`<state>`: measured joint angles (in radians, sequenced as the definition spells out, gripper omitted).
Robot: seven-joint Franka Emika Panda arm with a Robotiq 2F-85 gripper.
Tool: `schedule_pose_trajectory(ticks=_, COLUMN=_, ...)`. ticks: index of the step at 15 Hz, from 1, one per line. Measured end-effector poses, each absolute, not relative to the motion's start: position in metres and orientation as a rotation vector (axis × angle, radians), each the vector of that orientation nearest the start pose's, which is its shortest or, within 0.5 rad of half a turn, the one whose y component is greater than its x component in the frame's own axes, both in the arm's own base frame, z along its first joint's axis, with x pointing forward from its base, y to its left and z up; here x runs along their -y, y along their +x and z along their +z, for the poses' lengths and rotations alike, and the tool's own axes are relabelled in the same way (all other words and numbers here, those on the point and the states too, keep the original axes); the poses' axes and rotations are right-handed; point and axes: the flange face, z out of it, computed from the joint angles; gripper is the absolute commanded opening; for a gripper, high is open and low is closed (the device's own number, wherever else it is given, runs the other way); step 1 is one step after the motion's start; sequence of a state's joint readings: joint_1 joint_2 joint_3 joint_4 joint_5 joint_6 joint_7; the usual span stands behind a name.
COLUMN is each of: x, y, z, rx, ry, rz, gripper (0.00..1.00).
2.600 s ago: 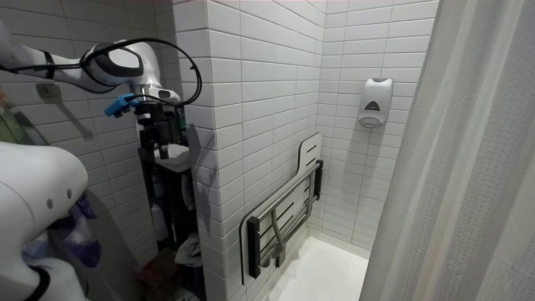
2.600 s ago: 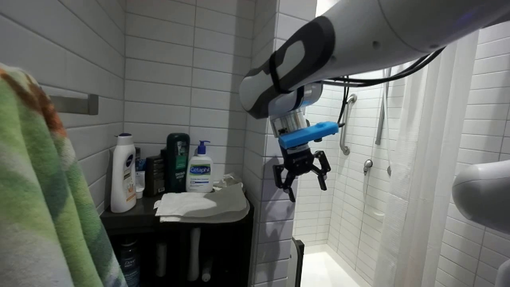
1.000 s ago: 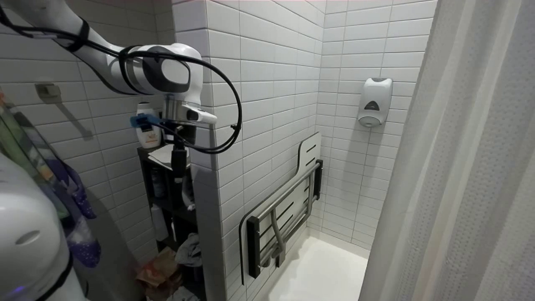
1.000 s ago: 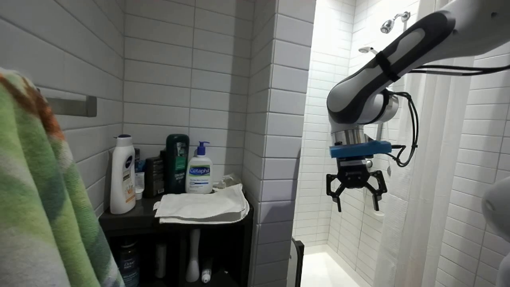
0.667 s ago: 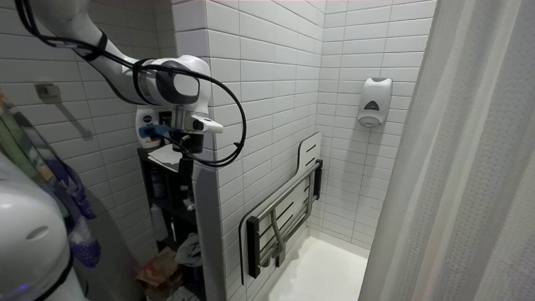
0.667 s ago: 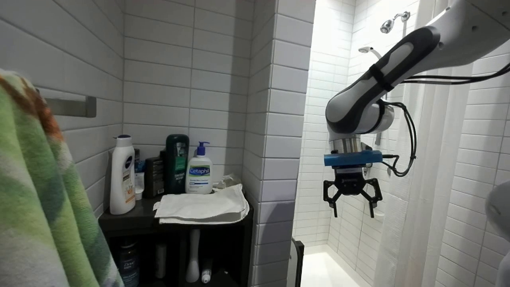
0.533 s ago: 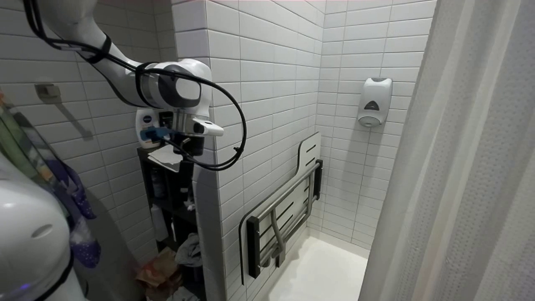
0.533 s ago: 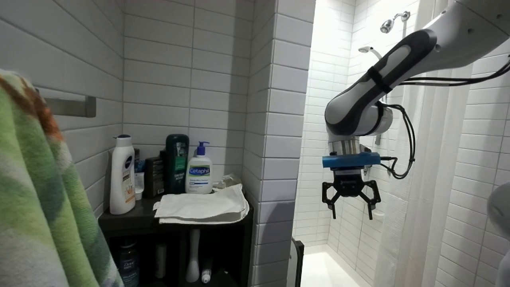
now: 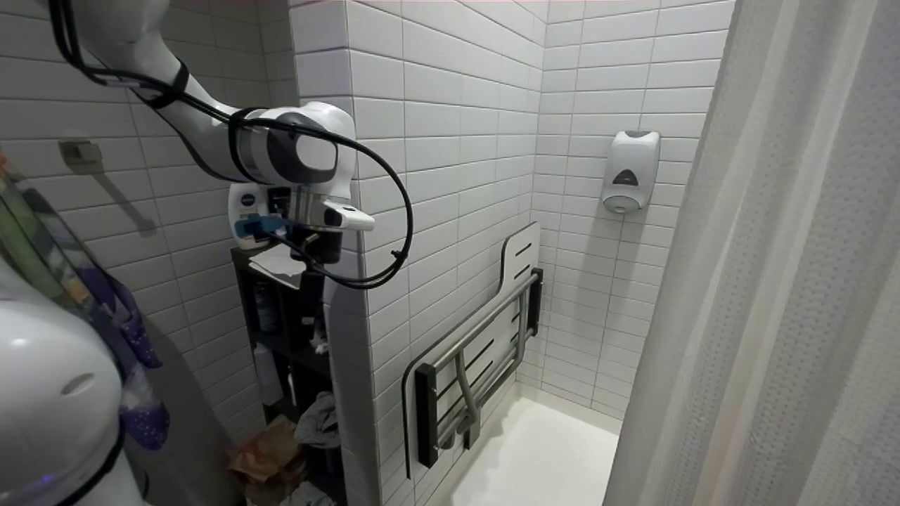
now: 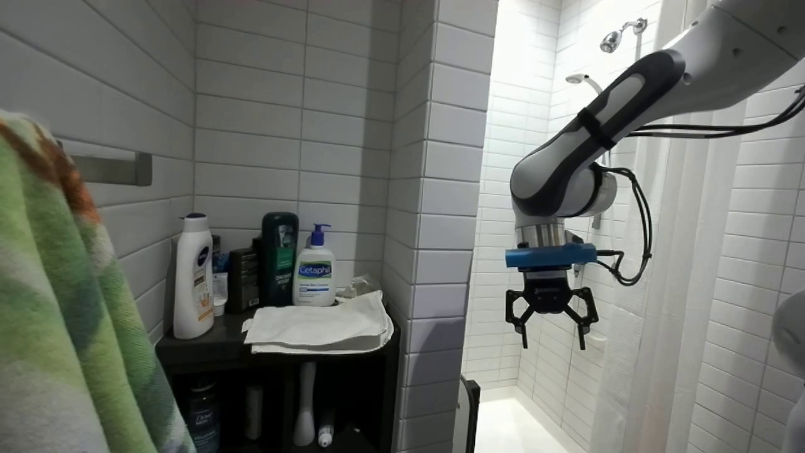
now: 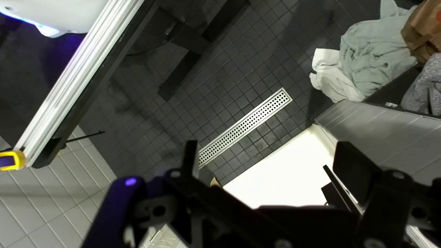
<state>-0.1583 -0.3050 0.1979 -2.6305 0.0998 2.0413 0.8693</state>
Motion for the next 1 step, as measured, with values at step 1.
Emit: schedule_pose_trajectory(ticks=1, x=-0.0167, y=0.3744, z=0.3267, rx=-1.407, ry=-2.892, rz=0.435, gripper=1.0)
